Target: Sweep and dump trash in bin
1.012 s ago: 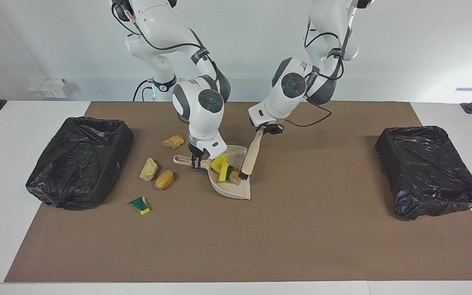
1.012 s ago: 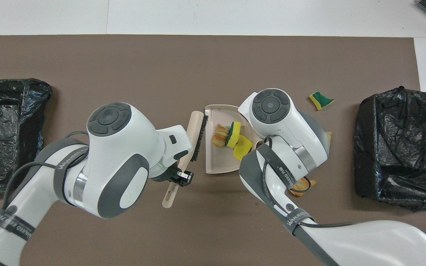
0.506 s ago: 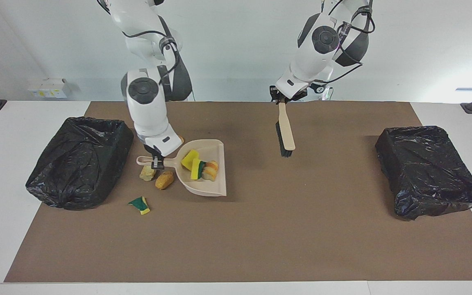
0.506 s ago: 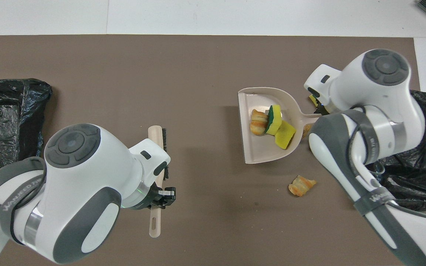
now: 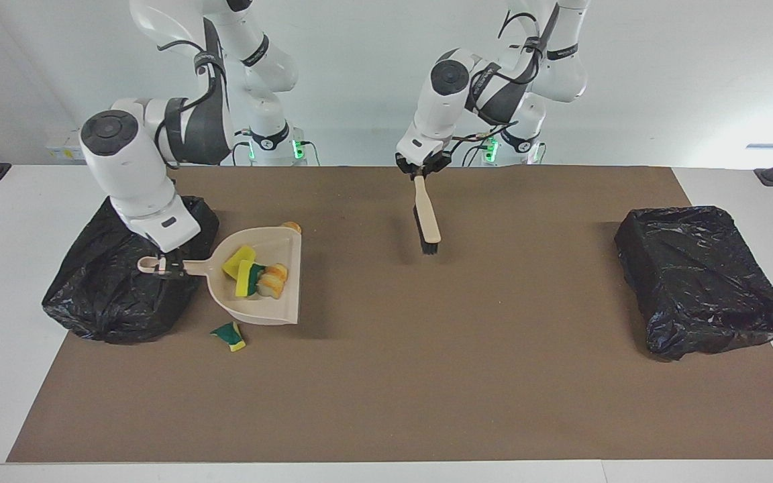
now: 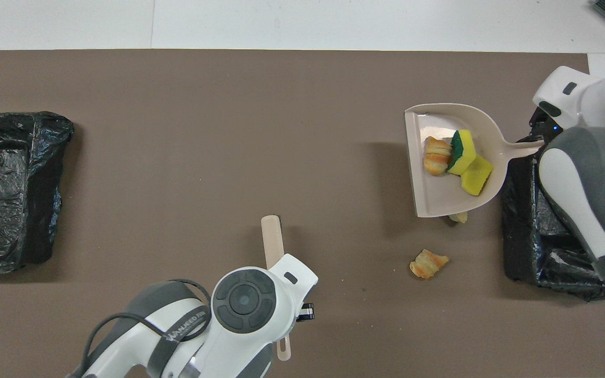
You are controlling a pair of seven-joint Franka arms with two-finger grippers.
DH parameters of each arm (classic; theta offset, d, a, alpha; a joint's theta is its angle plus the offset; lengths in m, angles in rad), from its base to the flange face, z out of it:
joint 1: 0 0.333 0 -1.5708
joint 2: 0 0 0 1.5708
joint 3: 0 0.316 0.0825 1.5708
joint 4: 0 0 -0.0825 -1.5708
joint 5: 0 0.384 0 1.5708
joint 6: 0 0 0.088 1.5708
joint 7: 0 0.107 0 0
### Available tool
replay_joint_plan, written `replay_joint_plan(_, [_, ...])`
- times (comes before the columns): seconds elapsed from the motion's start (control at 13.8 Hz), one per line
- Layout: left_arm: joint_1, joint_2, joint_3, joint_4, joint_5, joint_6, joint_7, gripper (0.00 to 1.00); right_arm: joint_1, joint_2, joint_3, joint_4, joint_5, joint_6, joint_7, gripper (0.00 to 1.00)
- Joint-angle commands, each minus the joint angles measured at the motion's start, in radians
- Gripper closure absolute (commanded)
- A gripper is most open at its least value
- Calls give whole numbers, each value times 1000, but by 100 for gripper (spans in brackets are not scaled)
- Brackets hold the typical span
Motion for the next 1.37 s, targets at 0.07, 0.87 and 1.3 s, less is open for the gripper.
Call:
replay_joint_plan(0.07, [-29,54,17,-35,21,90,-12,100,-97,-32,1,21,-21,-62,-94,100])
replay_joint_plan(0.87, [-4,66,29,-30,21,39,-5,0,-302,-229,1,-250,-542,67,36,100])
replay_joint_plan(1.3, [182,30,32,59,53,-43,57,0,-228,-311,8,-367,-804,74,363,100])
